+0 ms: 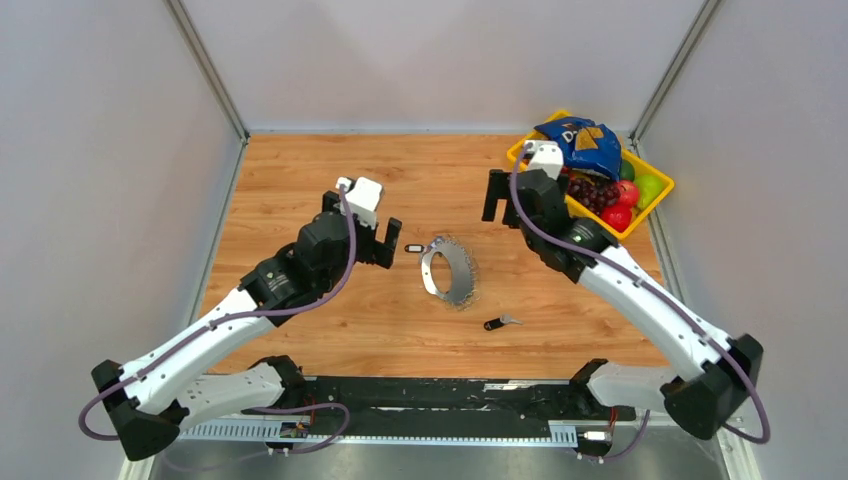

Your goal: Put the keys on the keyring

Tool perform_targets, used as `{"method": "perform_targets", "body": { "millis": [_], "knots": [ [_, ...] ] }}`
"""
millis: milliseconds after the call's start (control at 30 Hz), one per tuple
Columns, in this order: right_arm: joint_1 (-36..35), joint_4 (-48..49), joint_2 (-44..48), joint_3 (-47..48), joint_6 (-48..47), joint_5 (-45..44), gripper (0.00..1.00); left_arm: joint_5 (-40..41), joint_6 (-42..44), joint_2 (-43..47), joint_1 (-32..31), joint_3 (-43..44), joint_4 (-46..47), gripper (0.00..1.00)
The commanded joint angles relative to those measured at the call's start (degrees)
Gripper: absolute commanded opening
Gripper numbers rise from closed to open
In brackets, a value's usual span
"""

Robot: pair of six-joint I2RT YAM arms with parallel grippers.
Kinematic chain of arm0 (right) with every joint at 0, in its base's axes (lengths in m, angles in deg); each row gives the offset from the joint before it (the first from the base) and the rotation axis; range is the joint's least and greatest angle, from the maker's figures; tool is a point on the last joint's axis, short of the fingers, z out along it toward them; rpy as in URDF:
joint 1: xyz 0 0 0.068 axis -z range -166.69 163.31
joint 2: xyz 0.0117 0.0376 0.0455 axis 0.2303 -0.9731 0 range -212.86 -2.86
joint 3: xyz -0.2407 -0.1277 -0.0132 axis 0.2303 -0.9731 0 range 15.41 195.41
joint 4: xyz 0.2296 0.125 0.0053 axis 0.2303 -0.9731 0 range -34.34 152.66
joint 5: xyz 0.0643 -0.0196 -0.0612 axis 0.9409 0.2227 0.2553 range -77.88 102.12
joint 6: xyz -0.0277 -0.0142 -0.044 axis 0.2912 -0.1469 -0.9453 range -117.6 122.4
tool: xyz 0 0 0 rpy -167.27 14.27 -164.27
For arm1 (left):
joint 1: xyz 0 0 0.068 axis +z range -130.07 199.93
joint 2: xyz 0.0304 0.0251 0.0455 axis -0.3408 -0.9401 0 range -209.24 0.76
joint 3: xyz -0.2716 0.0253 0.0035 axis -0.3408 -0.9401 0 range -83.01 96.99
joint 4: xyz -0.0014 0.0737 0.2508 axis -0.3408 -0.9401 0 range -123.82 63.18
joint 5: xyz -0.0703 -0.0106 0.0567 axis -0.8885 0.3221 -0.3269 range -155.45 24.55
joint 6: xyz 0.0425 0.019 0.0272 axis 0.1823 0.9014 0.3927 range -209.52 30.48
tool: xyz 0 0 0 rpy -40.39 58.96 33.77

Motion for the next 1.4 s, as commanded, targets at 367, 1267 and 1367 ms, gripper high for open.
{"method": "perform_targets", "body": {
  "millis": [367,1267,1367],
  "knots": [
    [-0.19,2.62,16.94,-13.65,-1.48,15.86,1.00,-11.45,-7.62,4.98,-0.05,-5.25,-1.70,1.00],
    [-3.31,15.97,3.57,-29.60,7.44,46.39,0.55,-15.59,-18.35,1.80,0.03,-15.24,7.53,1.00],
    [-3.65,17.08,1.43,-30.10,10.15,45.42,0.54,-15.42,-18.78,2.88,0.00,-15.64,7.23,1.00]
  ]
}}
